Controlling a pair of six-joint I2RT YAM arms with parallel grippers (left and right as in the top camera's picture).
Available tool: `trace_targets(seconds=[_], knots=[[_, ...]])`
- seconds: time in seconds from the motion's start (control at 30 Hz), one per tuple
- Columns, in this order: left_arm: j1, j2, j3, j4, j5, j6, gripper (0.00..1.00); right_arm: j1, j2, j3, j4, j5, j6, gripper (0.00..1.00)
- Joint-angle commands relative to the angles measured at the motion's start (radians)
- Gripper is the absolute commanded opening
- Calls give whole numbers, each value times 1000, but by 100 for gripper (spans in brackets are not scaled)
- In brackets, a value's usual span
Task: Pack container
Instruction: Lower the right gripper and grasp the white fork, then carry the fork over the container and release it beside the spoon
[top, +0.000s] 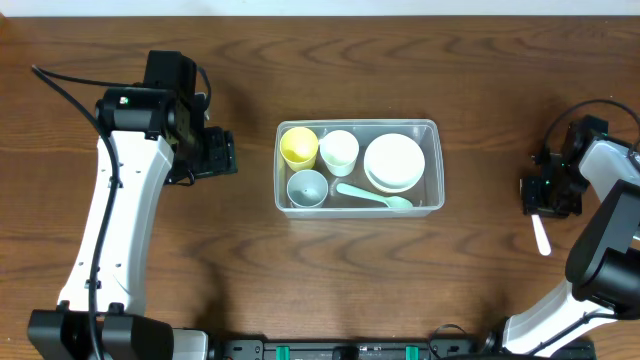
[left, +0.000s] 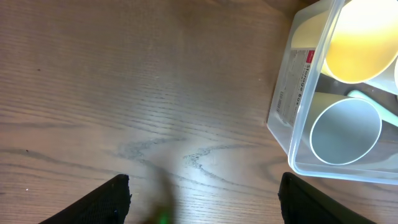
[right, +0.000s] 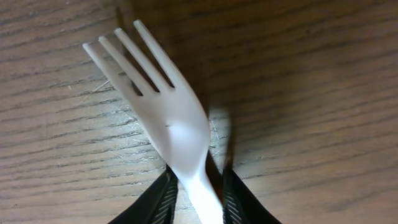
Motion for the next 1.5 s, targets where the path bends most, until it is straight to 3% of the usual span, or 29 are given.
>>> trace_targets(seconds=[0.0,0.4,0.6,0.8,0.97,1.17,1.3,1.47], knots=[[4,5,1,-7,3,-13,77,2,61,-22,14,2,1,23],[4,5,1,-7,3,-13,77,2,61,-10,21,3,10,2],[4,5,1,-7,3,-13,77,18,32,88,-26,-3,73,1],[4,5,1,-7,3,-13,77,101,-80,267,-130,-133,82,1],[4,5,1,-7,3,-13,77,276,-231,375,-162,-203,-19,1],[4,5,1,-7,3,-13,77,605,-364,400,-161,-148,-265,1],[4,5,1,-8,3,-13,77,783,-357,391,-179,-90,-384,1],[4,5,1,-15,3,-13,77,892,-293,357,-183,-111,-433,2]])
